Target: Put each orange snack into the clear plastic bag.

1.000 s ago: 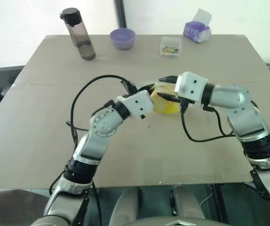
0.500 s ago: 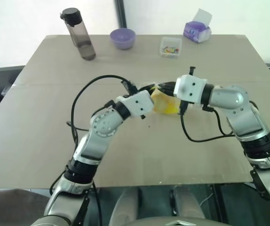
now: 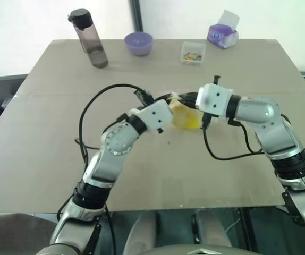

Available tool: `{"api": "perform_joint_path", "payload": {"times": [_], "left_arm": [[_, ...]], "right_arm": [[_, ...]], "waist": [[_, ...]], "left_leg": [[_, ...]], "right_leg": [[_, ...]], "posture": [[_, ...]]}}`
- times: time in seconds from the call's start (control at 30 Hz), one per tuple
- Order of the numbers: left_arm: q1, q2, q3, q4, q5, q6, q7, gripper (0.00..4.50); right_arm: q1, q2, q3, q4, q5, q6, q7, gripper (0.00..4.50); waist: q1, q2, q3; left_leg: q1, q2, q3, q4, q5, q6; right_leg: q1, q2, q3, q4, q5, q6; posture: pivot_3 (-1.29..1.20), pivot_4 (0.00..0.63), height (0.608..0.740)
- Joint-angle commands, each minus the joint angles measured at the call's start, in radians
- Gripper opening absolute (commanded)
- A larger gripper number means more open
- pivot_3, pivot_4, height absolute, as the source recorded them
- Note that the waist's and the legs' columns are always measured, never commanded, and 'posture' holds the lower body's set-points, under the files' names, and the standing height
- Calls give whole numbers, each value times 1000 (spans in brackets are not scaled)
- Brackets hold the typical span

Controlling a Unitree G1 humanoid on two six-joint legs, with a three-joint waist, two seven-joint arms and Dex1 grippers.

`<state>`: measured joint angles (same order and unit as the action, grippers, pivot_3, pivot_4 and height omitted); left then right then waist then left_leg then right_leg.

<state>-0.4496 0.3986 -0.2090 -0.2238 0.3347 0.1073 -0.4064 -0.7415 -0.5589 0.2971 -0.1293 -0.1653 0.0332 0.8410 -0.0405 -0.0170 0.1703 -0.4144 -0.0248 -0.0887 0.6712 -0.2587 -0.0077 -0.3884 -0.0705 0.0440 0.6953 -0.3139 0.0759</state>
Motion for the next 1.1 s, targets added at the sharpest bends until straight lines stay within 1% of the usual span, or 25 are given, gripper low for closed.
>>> {"api": "perform_joint_path", "payload": {"times": [0.03, 0.17, 0.4, 0.53, 0.77, 0.87, 0.93, 0.97, 1.03, 1.07, 1.1], "left_arm": [[9, 34, 90, 13, 38, 63, 59, 0], [16, 41, 91, 11, 56, 89, 79, 0], [4, 56, 118, 37, 96, 154, 146, 0], [-8, 59, 138, 56, 128, 194, 212, 0], [-24, 56, 160, 92, 166, 226, 276, 0], [-28, 58, 146, 103, 151, 195, 261, 0], [-31, 43, 142, 108, 108, 147, 245, 0], [-31, 38, 128, 99, 92, 119, 225, 0], [-19, 11, 108, 58, 8, 71, 157, 0], [-14, 19, 84, 45, 14, 47, 135, 0], [-5, 17, 75, 33, 6, 40, 118, 247]], "right_arm": [[-3, -23, -60, 3, -24, 35, -45, 23], [6, -21, -68, -6, -16, 86, -54, 23], [25, -61, -72, -4, -34, 89, -53, 23], [30, -76, -69, -6, -31, 94, -52, 23], [40, -86, -73, -14, -33, 107, -49, 23], [41, -82, -73, -18, -31, 111, -49, 23], [41, -78, -70, -22, -30, 112, -49, 23], [40, -73, -70, -24, -27, 112, -50, 23], [36, -62, -67, -30, -21, 116, -49, 23], [36, -58, -67, -31, -19, 116, -48, 23], [36, -55, -65, -31, -20, 115, -46, 5]], "waist": [[0, 0, 0], [0, 0, 0], [0, 0, 0], [-1, 0, 0], [4, 0, 0], [4, 0, 0], [4, 0, 0], [4, 0, 0], [4, 0, 0], [5, 0, 0], [4, 0, 0]], "left_leg": [[0, 0, 0, 0, 0, 0], [0, 0, 0, 0, 0, 0], [0, 0, 0, 0, 0, 0], [0, 0, 0, 0, 0, 0], [-1, 0, 0, 0, 0, 0], [-1, 0, 0, 0, 0, 0], [-1, 0, 0, 0, 0, 0], [-1, 0, 0, 0, 0, 0], [-1, 0, 0, 0, 0, 0], [-1, 0, 0, 0, 0, 0], [-1, 0, 0, 0, 0, 0]], "right_leg": [[0, 0, 0, 0, 0, 0], [0, 0, 0, 0, 0, 0], [0, 0, 0, 0, 0, 0], [0, 0, 0, 0, 0, 0], [-1, 0, 0, 0, 0, 0], [-1, 0, 0, 0, 0, 0], [-1, 0, 0, 0, 0, 0], [-1, 0, 0, 0, 0, 0], [-1, 0, 0, 0, 0, 0], [-1, -1, 0, 0, 0, 0], [-1, -1, 0, 0, 0, 0]], "posture": [[0, 150, 740], [0, 150, 740], [0, 150, 740], [0, 150, 740], [0, 150, 740], [0, 150, 740], [0, 150, 740], [0, 150, 740], [0, 150, 740], [0, 150, 740], [0, 150, 740]]}}
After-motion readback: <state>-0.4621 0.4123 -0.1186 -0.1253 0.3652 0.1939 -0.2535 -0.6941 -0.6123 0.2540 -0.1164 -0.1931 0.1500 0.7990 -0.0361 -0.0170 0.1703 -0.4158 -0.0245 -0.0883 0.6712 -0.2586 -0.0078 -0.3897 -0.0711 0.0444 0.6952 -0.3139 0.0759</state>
